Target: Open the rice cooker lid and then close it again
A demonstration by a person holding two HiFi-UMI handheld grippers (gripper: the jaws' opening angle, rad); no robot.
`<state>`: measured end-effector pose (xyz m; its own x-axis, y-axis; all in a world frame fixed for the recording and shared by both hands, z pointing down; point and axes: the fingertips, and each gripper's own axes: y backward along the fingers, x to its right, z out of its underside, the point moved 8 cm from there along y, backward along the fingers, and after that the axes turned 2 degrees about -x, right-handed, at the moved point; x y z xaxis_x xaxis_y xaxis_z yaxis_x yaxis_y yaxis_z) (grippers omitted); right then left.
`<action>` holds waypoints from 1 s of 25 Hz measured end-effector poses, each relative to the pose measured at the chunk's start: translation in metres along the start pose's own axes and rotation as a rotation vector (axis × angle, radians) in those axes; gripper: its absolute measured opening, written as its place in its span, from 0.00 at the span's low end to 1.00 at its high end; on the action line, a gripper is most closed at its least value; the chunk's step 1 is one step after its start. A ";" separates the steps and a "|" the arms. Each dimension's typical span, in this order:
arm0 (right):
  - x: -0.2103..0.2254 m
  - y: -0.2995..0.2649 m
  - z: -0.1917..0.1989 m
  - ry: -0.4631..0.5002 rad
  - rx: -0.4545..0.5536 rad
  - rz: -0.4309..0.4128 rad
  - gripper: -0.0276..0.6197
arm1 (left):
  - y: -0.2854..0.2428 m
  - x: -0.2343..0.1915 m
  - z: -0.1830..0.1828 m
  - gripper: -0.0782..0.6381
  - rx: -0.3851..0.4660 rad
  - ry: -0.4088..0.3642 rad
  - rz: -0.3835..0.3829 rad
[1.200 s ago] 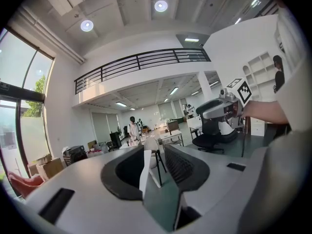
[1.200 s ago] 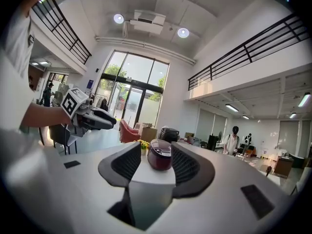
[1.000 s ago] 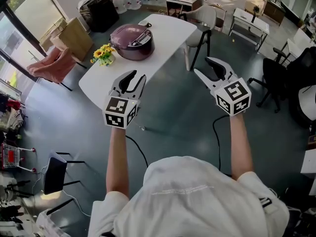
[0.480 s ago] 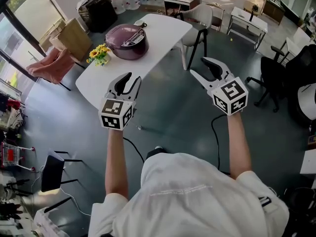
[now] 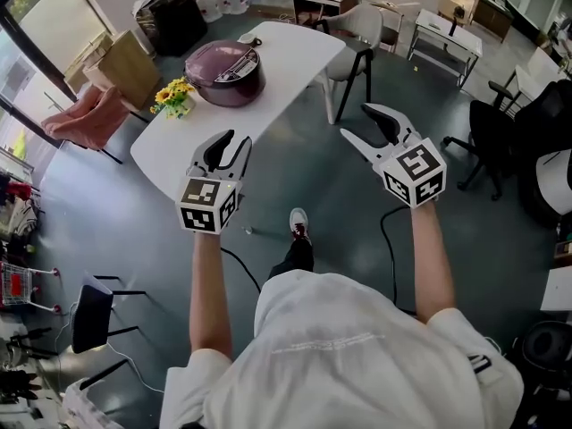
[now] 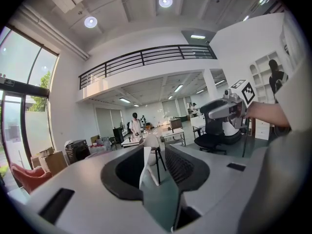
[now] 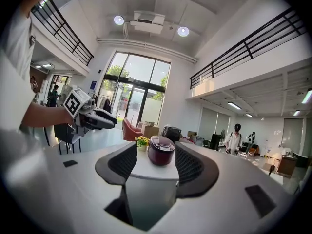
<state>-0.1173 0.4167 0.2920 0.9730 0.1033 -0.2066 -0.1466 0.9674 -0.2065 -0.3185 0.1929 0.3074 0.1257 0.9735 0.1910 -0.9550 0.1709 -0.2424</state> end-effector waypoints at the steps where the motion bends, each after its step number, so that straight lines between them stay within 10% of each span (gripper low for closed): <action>1: 0.004 -0.003 0.000 0.001 -0.003 0.005 0.44 | -0.006 -0.003 0.001 0.32 0.004 0.000 0.003; 25: 0.131 -0.246 -0.003 0.048 -0.171 -0.051 0.42 | -0.208 -0.183 0.042 0.32 -0.056 0.141 -0.009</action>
<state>0.0459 0.1915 0.3126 0.9708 0.0403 -0.2365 -0.1298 0.9174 -0.3763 -0.1545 -0.0274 0.3626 0.1746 0.9829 0.0590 -0.9377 0.1843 -0.2946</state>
